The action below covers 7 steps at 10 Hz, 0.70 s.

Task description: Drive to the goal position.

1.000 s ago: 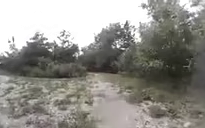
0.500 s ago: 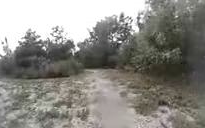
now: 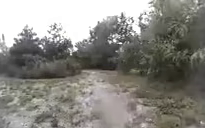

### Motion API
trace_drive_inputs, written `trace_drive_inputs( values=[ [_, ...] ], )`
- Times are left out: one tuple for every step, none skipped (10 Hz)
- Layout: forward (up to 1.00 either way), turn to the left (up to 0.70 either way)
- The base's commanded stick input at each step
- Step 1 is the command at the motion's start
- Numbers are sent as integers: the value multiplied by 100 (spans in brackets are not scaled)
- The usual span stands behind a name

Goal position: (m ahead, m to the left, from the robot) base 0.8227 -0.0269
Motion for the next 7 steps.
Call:
trace_drive_inputs(
  values=[
    [85, 0],
    [85, 0],
    [85, 0],
    [85, 0],
    [85, 0],
    [85, 0],
    [85, 0]
  ],
)
